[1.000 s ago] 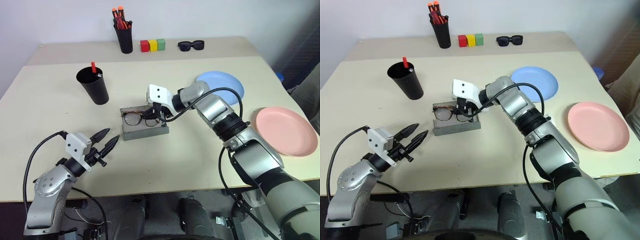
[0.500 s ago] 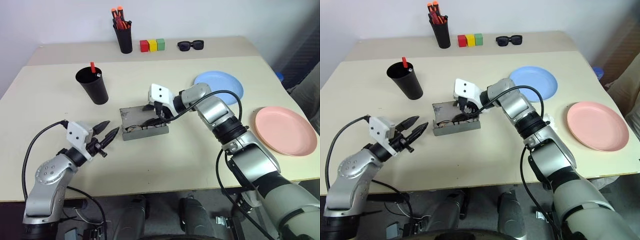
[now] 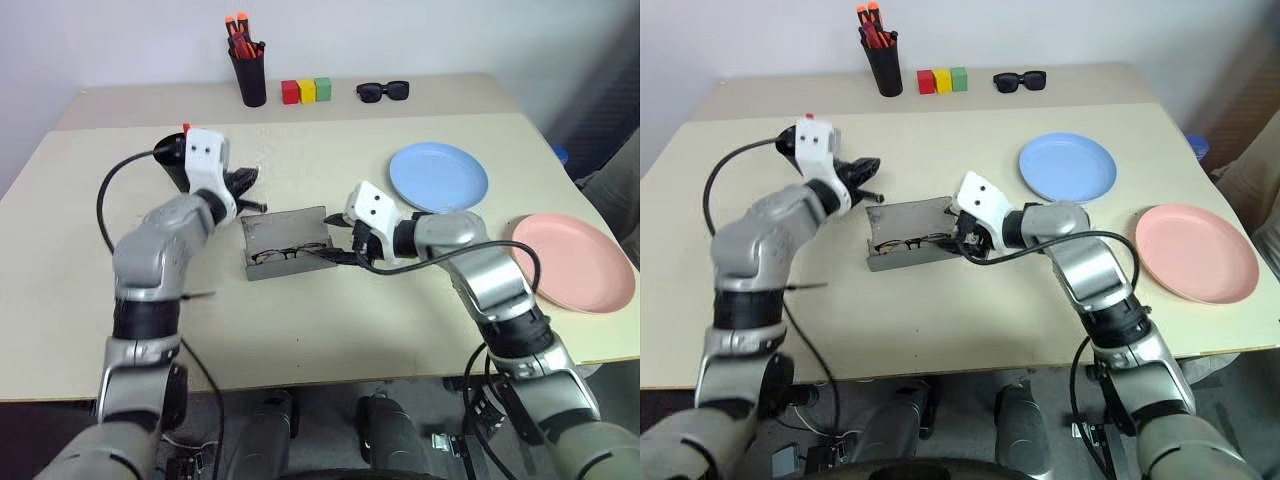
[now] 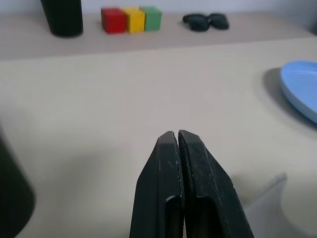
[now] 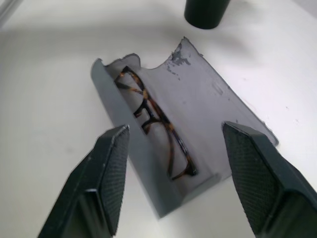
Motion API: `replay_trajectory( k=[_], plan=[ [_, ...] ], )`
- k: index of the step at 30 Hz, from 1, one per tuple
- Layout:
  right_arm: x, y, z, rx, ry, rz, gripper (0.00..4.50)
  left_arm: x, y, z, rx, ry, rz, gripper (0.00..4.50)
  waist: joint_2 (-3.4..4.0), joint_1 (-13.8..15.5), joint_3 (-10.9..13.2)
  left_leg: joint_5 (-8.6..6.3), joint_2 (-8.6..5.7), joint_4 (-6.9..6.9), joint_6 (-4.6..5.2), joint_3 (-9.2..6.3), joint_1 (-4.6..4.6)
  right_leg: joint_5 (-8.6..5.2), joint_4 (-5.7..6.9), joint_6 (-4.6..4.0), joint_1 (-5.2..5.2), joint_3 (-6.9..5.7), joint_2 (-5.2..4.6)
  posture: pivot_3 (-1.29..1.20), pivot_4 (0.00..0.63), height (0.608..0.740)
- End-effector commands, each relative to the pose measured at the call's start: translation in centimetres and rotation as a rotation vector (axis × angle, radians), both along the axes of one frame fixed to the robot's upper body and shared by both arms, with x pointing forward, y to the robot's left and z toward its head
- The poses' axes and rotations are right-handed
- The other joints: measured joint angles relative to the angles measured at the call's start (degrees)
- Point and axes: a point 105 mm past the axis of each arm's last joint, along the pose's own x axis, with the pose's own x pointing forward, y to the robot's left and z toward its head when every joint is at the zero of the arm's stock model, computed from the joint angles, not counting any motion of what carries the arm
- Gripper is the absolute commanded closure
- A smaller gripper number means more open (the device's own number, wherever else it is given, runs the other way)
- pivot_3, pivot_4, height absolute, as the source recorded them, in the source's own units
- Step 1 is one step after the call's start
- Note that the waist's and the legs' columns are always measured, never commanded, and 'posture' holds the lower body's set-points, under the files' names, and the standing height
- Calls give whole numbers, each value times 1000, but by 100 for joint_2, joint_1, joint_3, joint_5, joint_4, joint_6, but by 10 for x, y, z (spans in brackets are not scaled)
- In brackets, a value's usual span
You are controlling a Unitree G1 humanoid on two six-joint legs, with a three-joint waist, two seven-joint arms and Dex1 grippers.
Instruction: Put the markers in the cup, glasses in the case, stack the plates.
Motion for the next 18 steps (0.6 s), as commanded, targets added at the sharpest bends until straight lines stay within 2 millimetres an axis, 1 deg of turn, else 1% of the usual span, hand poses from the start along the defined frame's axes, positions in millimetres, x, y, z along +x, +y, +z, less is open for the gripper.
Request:
replay_trajectory(
  k=[1, 2, 3, 5, 9, 13, 15, 18],
  plan=[
    [-13, -13, 15, -3, -84, -38, 1497, 9, -5, -11, 64, 127, -20, 4460, 0, 4, 0, 0, 0, -1, 0, -1, 0, -2, 0, 2, 1, 0, -1, 0, 150, 740],
    [-15, -16, 14, -13, -94, -46, 1497, 11, -6, -13, 84, 152, -26, 4460, 0, 7, 0, 0, -1, -1, 0, -1, 0, -2, 0, 3, 1, 0, -1, 0, 150, 740],
    [-19, -22, 14, -42, -129, -56, 1497, 14, -6, -18, 112, 217, -24, 4460, -1, -4, 1, 0, -2, 0, 0, 0, -1, -2, 0, 3, 1, 0, -2, 0, 150, 740],
    [-28, -33, 14, -82, -175, -72, 1497, 18, -7, -27, 170, 284, -37, 4460, -6, 33, 4, 0, -4, 1, 0, -1, -2, -3, 0, 4, 0, -1, -3, 0, 150, 740],
    [-37, -50, 13, -69, -176, -140, 1497, 19, -10, -38, 187, 357, -94, 4460, -9, 19, 6, 0, -10, 4, 0, 2, -3, -7, -4, 12, 6, -2, -17, 0, 150, 740],
    [-40, -62, 5, -89, -165, -188, 1497, 19, -11, -41, 219, 350, -138, 4460, -16, 34, 10, -1, -12, 3, 0, -1, -3, -9, -5, 13, 7, -2, -20, 0, 150, 740],
    [-38, -64, 7, -63, -165, -215, 1497, 13, -15, -43, 232, 354, -191, 4460, -19, 30, 12, -1, -12, 3, 0, -1, -4, -9, -6, 13, 6, -2, -21, 0, 150, 740],
    [-33, -65, 11, -41, -175, -236, 1497, 5, -15, -45, 255, 348, -230, 4460, -19, 27, 12, -1, -11, 2, 0, -2, -4, -9, -6, 12, 6, -2, -23, 0, 150, 740]
  ],
)
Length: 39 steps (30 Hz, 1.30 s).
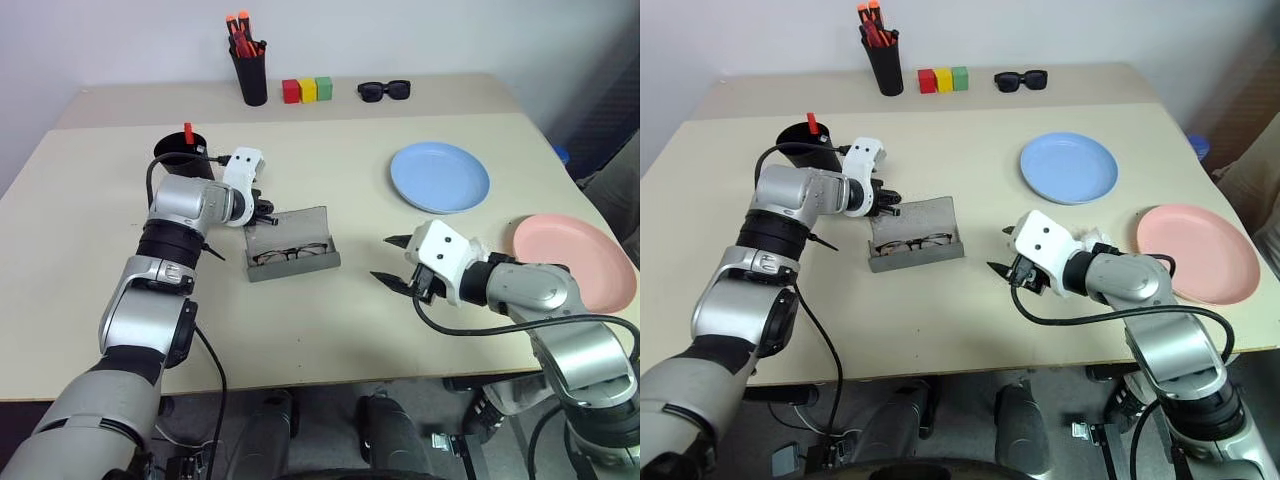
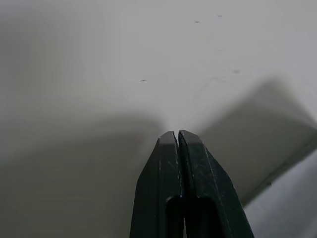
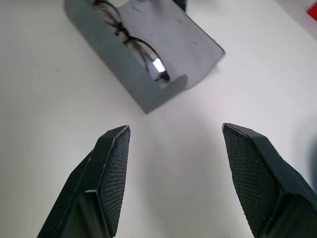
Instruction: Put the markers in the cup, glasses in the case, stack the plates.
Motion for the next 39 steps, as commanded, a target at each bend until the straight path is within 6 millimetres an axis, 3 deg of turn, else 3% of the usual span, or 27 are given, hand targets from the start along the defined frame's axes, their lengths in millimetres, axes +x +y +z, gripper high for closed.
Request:
replay_trajectory(
  k=[1, 8, 12, 14, 17, 22, 25, 32, 35, 39],
  plan=[
    [3, 0, 17, 27, -72, -10, 1497, -8, 0, 8, 23, -42, -52, 4460, 0, -8, 0, 0, 0, 0, 0, 0, 0, 0, 0, 0, 0, 1, -1, 0, 150, 740],
    [17, -5, 19, 27, -84, -42, 1497, -44, -7, 19, 23, -207, -202, 4460, 2, -2, -1, 0, 1, -2, 0, -3, 1, 0, -1, -2, -1, 3, -4, 0, 150, 740],
    [39, -17, 17, 42, -76, -137, 1497, -82, -16, 12, 85, -363, -363, 4460, 6, -18, -4, -1, 3, -7, 2, -4, 5, -1, -5, -5, -1, 11, -8, 0, 150, 740],
    [51, -26, 14, 37, -70, -204, 1497, -95, -14, -1, 125, -340, -393, 4460, 7, 8, -3, -1, 4, -7, 3, -5, 6, -9, -4, -22, -1, 12, -9, 0, 150, 740],
    [62, -34, 11, 22, -70, -260, 1497, -104, -16, -5, 134, -378, -426, 4460, 6, 44, -3, -1, 2, 0, 3, -2, 1, -12, -9, -27, 3, 5, -9, 0, 150, 740],
    [97, -52, -5, -192, -165, -334, 1497, -115, -19, 12, 188, -725, -456, 4460, 6, 6, -3, -2, -2, -2, 6, 12, 2, -11, -15, -28, 1, 14, -13, 0, 150, 740],
    [112, -56, -12, -249, -190, -343, 1497, -127, -22, 19, 31, -747, -468, 4460, 8, 10, -2, -2, -1, -3, 6, 13, 1, -11, -13, -28, -2, 12, -10, 0, 150, 740],
    [144, -76, -30, -379, -245, -420, 1497, -149, -24, 18, -46, -792, -501, 4460, 9, -14, -2, -1, -3, -4, 7, 17, 4, -10, -11, -25, 1, 12, -7, 0, 150, 740],
    [147, -79, -38, -422, -244, -409, 2302, -153, -25, 20, -84, -811, -485, 4500, 9, 3, -2, -1, -3, -1, 7, 17, 7, -8, -11, -22, 6, 13, -7, 0, 150, 740],
    [148, -76, -35, -397, -251, -396, 4193, -155, -27, 22, -125, -822, -469, 4500, 10, -3, -3, 0, -5, 2, 7, 16, 7, -7, -11, -20, 9, 13, -7, 0, 150, 740]
  ],
)
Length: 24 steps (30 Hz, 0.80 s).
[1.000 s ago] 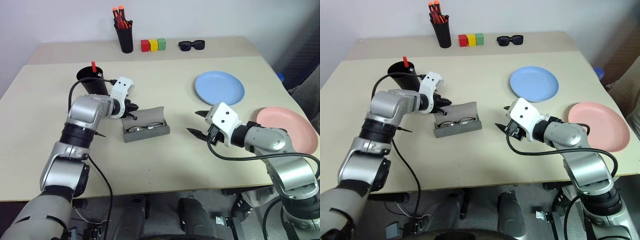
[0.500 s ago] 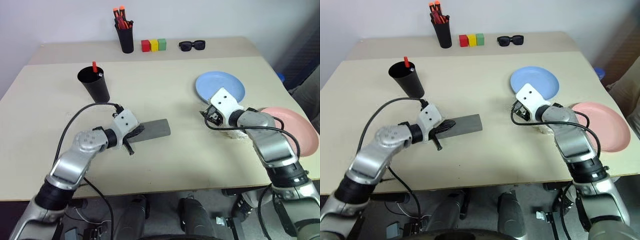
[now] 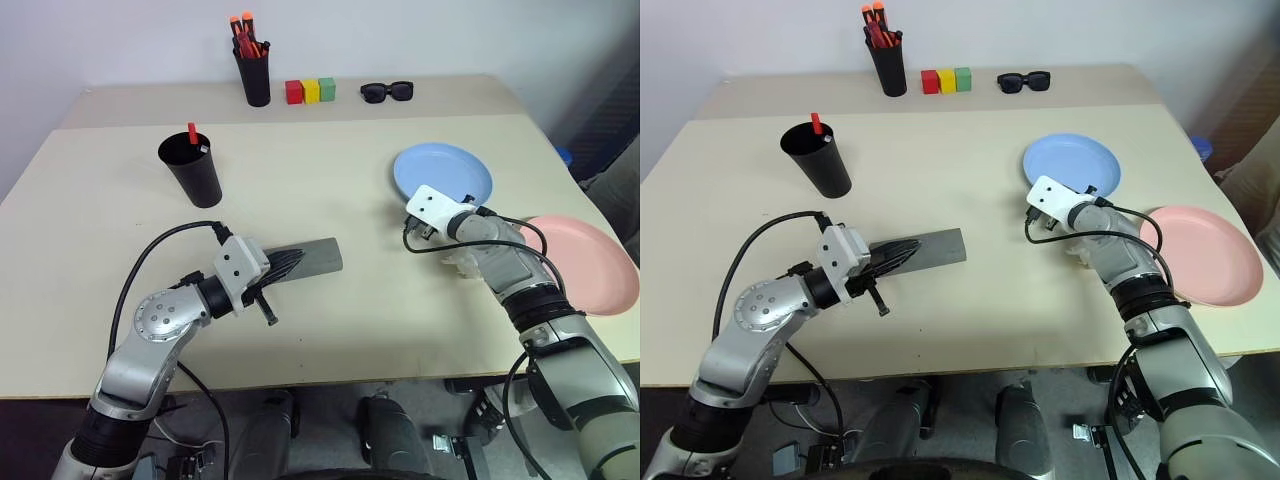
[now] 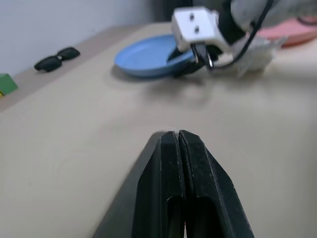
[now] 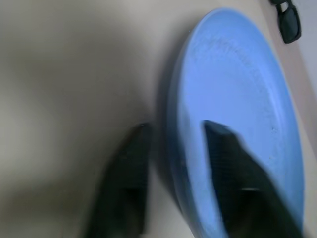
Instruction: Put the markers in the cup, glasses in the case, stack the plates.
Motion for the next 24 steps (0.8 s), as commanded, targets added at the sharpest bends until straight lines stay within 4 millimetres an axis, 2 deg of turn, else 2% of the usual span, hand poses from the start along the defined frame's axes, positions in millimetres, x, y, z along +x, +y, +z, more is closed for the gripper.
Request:
replay_trajectory(
  k=[1, 5, 8, 11, 14, 16, 17, 18, 20, 24],
  plan=[
    [3, 4, 14, 6, -47, 22, 4443, -5, -1, 13, -38, -52, -6, 4500, 0, -7, 0, 0, 0, 0, 0, -1, 0, 1, 1, 1, 0, 0, 0, 0, 150, 740],
    [-6, 8, 26, -30, -102, 77, 4443, -5, -6, 7, -37, -36, -19, 4500, 1, -9, 0, 0, 0, -1, 0, -1, 1, 5, 5, 10, -2, 0, 2, 0, 150, 740],
    [-18, 3, 43, -49, -158, 76, 4443, -7, -13, 8, -63, -32, -48, 4500, 3, 14, 0, 0, 0, -1, 1, -1, 0, 5, 5, 10, -2, 0, 2, 0, 150, 740],
    [-41, -13, 71, -35, -206, 53, 4443, -6, -26, 10, -99, -22, -110, 4500, 8, 68, 2, 0, -1, 2, 1, -3, -3, 5, 4, 10, -2, 0, 1, 0, 150, 740],
    [-62, -24, 81, -11, -196, 34, 4443, -8, -36, 10, -114, -15, -156, 4500, 9, 113, 0, -2, -1, 8, 3, -2, -3, 0, 3, 4, 0, 0, 0, 0, 150, 740],
    [-85, -48, 93, 4, -190, -42, 4443, -9, -47, 8, -122, -1, -215, 4500, 20, 140, -7, -3, 2, 8, 5, 2, 2, -4, 2, -3, 3, 0, 1, 0, 150, 740],
    [-104, -67, 95, -8, -168, -93, 4443, -9, -55, 6, -124, 6, -257, 4500, 24, 193, -8, -3, 2, 7, 5, -1, 0, -5, 4, -1, 4, -1, 1, 0, 150, 740],
    [-122, -81, 95, -26, -141, -132, 4443, -9, -61, 6, -124, 4, -291, 4500, 25, 235, -9, -4, 2, 8, 6, -8, -3, -8, 3, 2, 8, -7, -1, 0, 150, 740],
    [-146, -95, 87, -42, -78, -174, 4443, -8, -68, 7, -129, 0, -343, 4500, 28, 302, -11, -8, -1, 15, 12, -5, -6, -10, 1, 6, 9, -9, -5, 0, 150, 740],
    [-173, -107, 58, -28, 45, -218, 4443, -5, -74, 15, -145, -28, -403, 4500, 35, 213, -16, -10, 4, 21, 14, 15, 5, -9, -4, -3, 16, 0, -4, 0, 150, 740]
  ],
)
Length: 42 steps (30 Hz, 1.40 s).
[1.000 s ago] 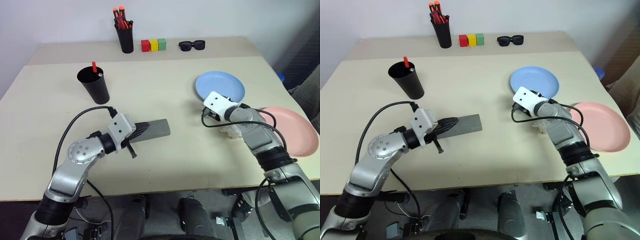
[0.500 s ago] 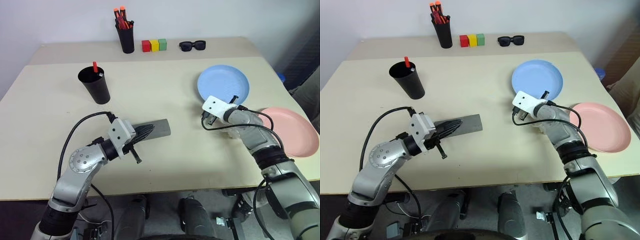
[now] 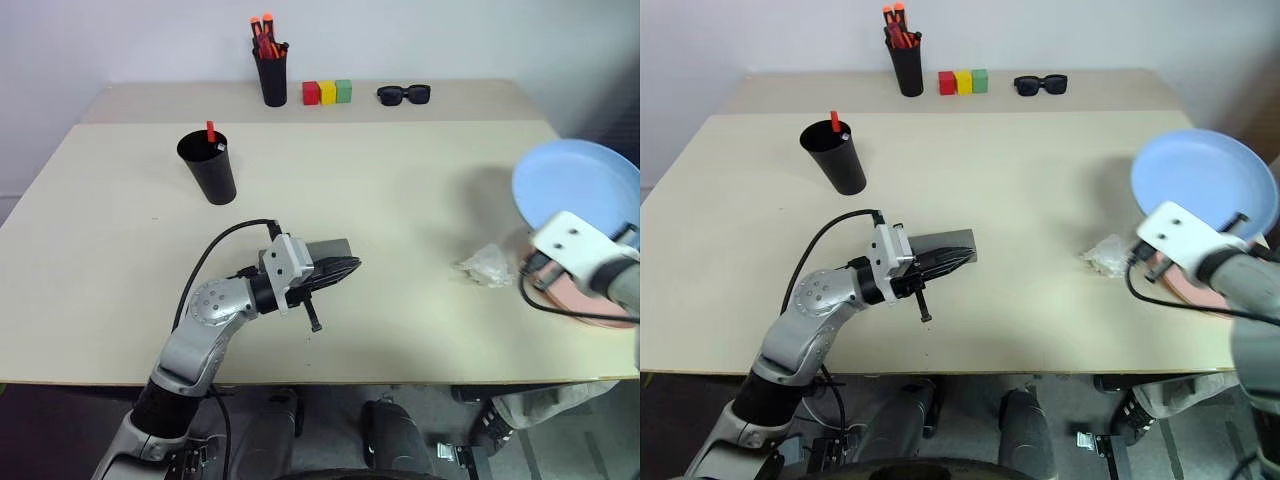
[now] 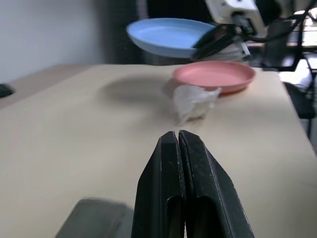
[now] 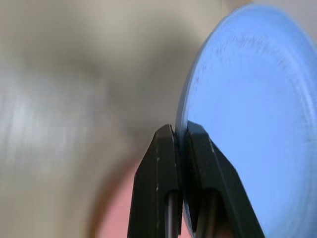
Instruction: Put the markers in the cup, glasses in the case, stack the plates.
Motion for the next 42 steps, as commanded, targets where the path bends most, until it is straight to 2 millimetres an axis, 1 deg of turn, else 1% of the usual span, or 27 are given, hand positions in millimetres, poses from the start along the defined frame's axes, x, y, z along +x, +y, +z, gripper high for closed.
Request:
replay_trajectory(
  k=[1, 3, 5, 6, 8, 10, 13, 14, 16, 17, 19, 20, 22, 24, 28, 31, 33, 37, 40, 42],
  plan=[
    [-15, -6, -1, -7, 5, -20, 4443, -3, -7, 15, -38, -64, -75, 4500, 3, -59, -3, 0, 2, 0, 0, 2, 1, 0, 0, -2, 1, 0, 0, 0, 150, 740],
    [-19, -13, -11, -26, 36, -47, 4443, -1, -8, 15, -29, -81, -75, 4500, 9, -114, -8, 0, 3, 0, 0, -1, 3, 0, 0, -4, 5, -1, 0, 0, 150, 740],
    [-20, -15, -15, 12, 46, -61, 4443, 0, -8, 15, -28, -84, -71, 4500, 17, -131, -11, -1, 4, 0, 1, 2, 4, 0, -1, -4, 4, 0, -2, 0, 150, 740],
    [-19, -15, -16, 37, 51, -66, 4172, 0, -7, 14, -27, -84, -67, 4500, 18, -130, -12, -1, 4, 0, 2, 2, 4, 0, 0, -4, 3, 0, -3, 0, 150, 740],
    [-17, -17, -17, 37, 60, -68, 3471, 0, -6, 14, -25, -83, -56, 4500, 18, -119, -12, -1, 5, 0, 2, 0, 3, 0, 0, -4, 3, 0, -3, 0, 150, 740],
    [-16, -16, -14, 19, 62, -56, 2458, 0, -4, 13, -24, -82, -44, 4500, 18, -101, -12, -1, 4, 1, 2, -1, 2, 0, -1, -4, 4, 0, -3, 0, 150, 740],
    [-12, -7, -5, 26, 34, -11, 953, 0, -3, 13, -22, -81, -34, 4500, 18, -92, -12, -1, 3, 2, 2, -4, -2, -2, -4, -2, 5, 0, -4, 0, 150, 740],
    [-12, -4, -3, 46, 28, 1, 523, 1, -3, 13, -22, -81, -32, 4500, 17, -90, -12, -1, 3, 2, 2, -5, -3, -2, -5, -2, 5, 0, -4, 0, 150, 740],
    [-10, 8, 1, 119, 13, 42, 523, 1, -3, 13, -21, -83, -26, 4500, 17, -96, -12, -1, 3, 3, 2, -8, -4, -2, -5, -2, 6, -1, -4, 0, 150, 740],
    [-8, 18, 2, 178, 7, 76, 523, 2, -3, 13, -21, -84, -22, 4500, 17, -97, -12, -1, 3, 3, 2, -8, -4, -2, -5, -2, 6, -1, -4, 0, 150, 740],
    [-2, 38, -2, 254, 3, 140, 523, 3, -3, 15, -19, -90, -15, 4500, 16, -117, -12, -1, 4, 2, 2, -10, -3, -2, -5, -2, 6, -2, -2, 0, 150, 740],
    [0, 43, -3, 270, 2, 152, 523, 3, -2, 15, -19, -91, -13, 4500, 18, -112, -12, -1, 4, 2, 2, -10, -2, -2, -4, -2, 5, -2, -1, 0, 150, 740],
    [8, 49, -11, 333, -3, 141, 523, 4, -2, 17, -21, -94, -4, 4500, 15, -105, -11, -1, 4, 2, 2, -13, -2, -2, -4, -1, 6, -3, -1, 0, 150, 740],
    [16, 54, -24, 388, 2, 117, 523, 5, -2, 18, -23, -98, 8, 4500, 15, -100, -11, -1, 3, 4, 2, -13, -4, -2, -6, -2, 6, -3, -3, 0, 150, 740],
    [22, 52, -40, 381, 13, 71, 523, 5, -2, 19, -25, -100, 22, 4500, 16, -85, -11, -1, 1, 4, 2, -17, -6, -2, -8, -1, 7, -3, -5, 0, 150, 740],
    [25, 48, -43, 373, 11, 34, 1332, 4, -1, 18, -20, -98, 25, 4500, 16, -99, -12, -1, -1, 3, 2, -17, -7, -2, -10, -1, 5, -2, -5, 0, 150, 740],
    [25, 45, -43, 366, 11, 22, 2325, 3, 0, 18, -17, -95, 26, 4500, 18, -104, -13, -1, -1, 1, 2, -17, -5, -2, -8, -1, 4, -3, -4, 0, 150, 740],
    [24, 46, -38, 354, -2, 28, 4476, 4, -1, 18, -14, -94, 27, 4500, 18, -101, -13, -1, -1, 1, 2, -15, -5, -2, -8, -1, 4, -2, -3, 0, 150, 740],
    [22, 43, -30, 313, -23, 33, 4476, 5, -2, 19, -14, -94, 25, 4500, 18, -97, -13, -1, -2, 1, 3, -14, -5, -2, -9, -1, 5, -3, -3, 0, 150, 740],
    [21, 37, -17, 288, -59, 15, 4476, 6, -2, 20, -14, -95, 24, 4500, 18, -96, -13, -1, -2, 1, 3, -14, -6, -2, -9, -1, 5, -3, -3, 0, 150, 740]
  ],
)
